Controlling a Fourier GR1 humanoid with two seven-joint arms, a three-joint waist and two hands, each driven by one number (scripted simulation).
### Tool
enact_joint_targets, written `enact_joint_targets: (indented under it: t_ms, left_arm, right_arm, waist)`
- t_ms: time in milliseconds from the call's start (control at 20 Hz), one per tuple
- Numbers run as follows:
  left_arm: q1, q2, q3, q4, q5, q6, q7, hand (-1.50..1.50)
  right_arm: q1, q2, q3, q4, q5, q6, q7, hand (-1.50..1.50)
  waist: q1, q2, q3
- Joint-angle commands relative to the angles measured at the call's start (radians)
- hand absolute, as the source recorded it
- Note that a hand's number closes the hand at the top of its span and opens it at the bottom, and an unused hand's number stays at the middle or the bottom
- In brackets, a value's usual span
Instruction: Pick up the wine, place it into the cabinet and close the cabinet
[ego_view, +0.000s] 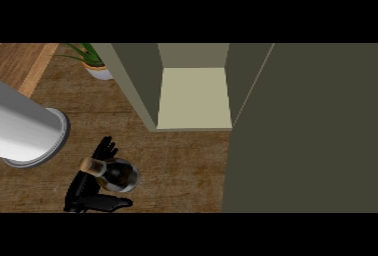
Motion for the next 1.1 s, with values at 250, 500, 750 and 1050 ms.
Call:
enact_joint_targets:
  t_ms: [250, 500, 750, 1050]
  left_arm:
    - [-0.081, -0.023, 0.092, 0.179, 0.117, -0.075, -0.074, -1.5]
    - [-0.086, -0.04, 0.077, 0.153, 0.13, -0.08, -0.033, -1.5]
    - [-0.151, -0.039, 0.077, 0.229, 0.122, -0.088, -0.061, -1.5]
    - [-0.216, -0.082, 0.057, 0.264, 0.124, -0.041, -0.066, 1.5]
  right_arm:
    - [-0.012, -0.018, -0.032, -0.235, -0.068, -0.033, 0.148, -1.5]
    - [0.032, -0.033, -0.06, -0.283, -0.109, -0.018, 0.147, -1.5]
    - [0.034, -0.012, -0.026, -0.242, -0.066, -0.015, 0.114, -1.5]
    - [0.057, -0.025, -0.027, -0.256, -0.08, 0.004, 0.113, -1.5]
  waist:
    - [-0.001, 0.002, -0.001]
    - [-0.003, -0.001, 0.001]
    - [-0.002, 0.0, 0.001]
    - [-0.005, 0.0, 0.001]
